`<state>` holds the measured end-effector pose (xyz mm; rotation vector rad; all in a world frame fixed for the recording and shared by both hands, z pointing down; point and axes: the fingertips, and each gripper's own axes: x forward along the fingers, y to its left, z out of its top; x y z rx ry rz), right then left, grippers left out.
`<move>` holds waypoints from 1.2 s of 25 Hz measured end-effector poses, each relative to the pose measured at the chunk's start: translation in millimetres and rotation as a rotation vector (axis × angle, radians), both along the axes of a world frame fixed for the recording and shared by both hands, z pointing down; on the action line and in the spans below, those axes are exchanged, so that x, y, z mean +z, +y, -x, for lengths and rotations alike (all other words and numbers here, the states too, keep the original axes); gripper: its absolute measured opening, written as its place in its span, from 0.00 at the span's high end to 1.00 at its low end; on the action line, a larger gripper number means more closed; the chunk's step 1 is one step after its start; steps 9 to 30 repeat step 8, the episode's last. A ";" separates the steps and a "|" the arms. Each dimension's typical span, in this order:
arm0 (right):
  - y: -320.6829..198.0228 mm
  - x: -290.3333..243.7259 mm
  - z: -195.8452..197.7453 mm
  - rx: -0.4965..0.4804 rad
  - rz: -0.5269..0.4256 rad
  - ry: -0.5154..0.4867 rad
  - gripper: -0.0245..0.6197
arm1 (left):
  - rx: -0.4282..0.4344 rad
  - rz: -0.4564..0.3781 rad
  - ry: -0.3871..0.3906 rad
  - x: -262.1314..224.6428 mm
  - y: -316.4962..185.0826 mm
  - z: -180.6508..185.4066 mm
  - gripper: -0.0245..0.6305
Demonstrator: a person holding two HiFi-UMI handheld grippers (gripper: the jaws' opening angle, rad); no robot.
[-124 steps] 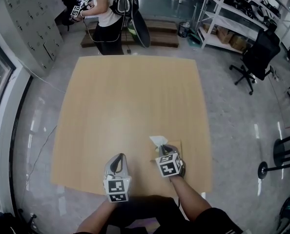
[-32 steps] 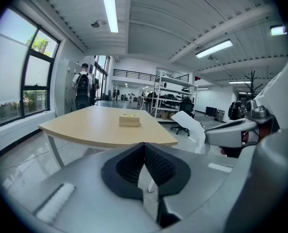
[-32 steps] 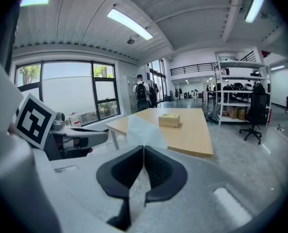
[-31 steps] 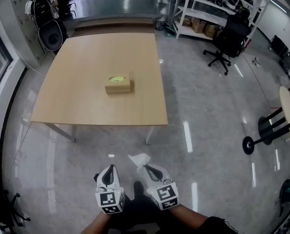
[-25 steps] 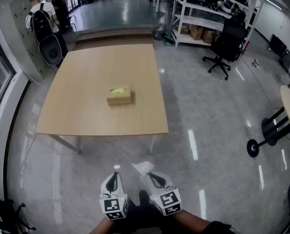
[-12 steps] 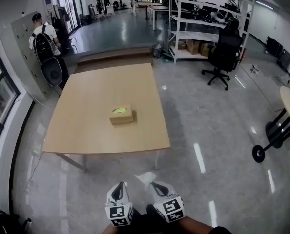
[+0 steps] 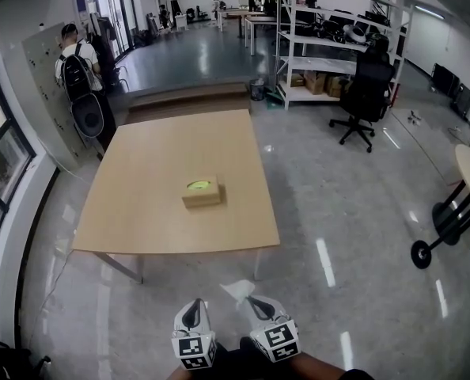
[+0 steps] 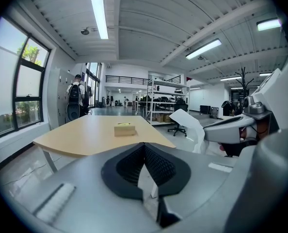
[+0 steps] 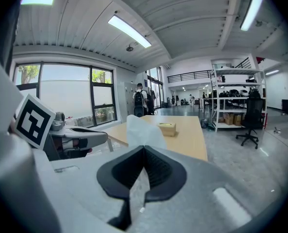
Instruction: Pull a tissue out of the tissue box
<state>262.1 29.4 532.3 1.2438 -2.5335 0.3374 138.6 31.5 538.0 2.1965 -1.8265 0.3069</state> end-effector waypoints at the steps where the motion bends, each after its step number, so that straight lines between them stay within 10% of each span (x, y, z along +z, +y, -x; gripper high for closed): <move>1: -0.7 -0.3 0.9 0.000 -0.001 0.000 0.97 | -0.001 0.001 0.001 0.5 0.0 1.2 0.93; 30: 1.8 5.5 1.9 0.008 0.005 0.010 0.97 | -0.015 0.010 0.009 5.1 5.3 10.4 0.93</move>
